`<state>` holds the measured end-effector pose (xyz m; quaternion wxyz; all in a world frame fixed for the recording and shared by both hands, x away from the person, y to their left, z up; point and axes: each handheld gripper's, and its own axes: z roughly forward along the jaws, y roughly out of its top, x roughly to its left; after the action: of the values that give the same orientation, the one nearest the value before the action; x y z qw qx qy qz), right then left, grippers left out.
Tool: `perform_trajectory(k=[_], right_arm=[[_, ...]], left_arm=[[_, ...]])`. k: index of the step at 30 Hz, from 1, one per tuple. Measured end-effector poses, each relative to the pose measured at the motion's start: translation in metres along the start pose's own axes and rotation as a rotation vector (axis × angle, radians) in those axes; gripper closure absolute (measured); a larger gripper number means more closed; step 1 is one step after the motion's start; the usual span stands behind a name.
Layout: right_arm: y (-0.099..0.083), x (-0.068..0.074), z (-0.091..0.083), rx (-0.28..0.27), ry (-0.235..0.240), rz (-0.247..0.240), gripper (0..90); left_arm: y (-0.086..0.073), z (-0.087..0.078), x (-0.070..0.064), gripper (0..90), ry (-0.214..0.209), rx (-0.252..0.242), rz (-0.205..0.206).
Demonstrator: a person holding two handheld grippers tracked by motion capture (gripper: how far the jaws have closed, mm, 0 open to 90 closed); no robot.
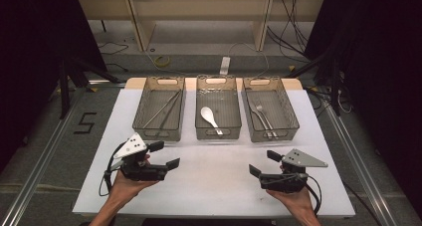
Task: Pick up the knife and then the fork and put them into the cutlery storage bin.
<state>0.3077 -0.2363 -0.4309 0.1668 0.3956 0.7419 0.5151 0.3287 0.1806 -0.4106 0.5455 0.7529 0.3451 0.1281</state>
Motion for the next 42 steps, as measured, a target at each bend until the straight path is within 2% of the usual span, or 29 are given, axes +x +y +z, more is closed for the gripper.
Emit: perform_trajectory(k=[5, 9, 14, 42], right_arm=[[-0.003, 0.0, 0.0, 0.016, -0.006, -0.015, 15.6], [-0.007, 0.001, 0.0, 0.025, -0.009, -0.004, 15.6], [-0.011, 0.001, 0.002, 0.051, -0.011, -0.012, 15.7], [-0.01, -0.001, 0.001, 0.042, -0.024, -0.016, 15.9]], left_arm=[[0.0, 0.0, 0.0, 15.7, -0.003, 0.003, 0.002], [0.0, 0.0, -0.001, 15.7, -0.007, 0.0, 0.003], [0.0, -0.001, -0.001, 15.7, -0.011, -0.002, 0.005], [-0.001, 0.0, -0.001, 15.7, -0.011, 0.001, 0.008]])
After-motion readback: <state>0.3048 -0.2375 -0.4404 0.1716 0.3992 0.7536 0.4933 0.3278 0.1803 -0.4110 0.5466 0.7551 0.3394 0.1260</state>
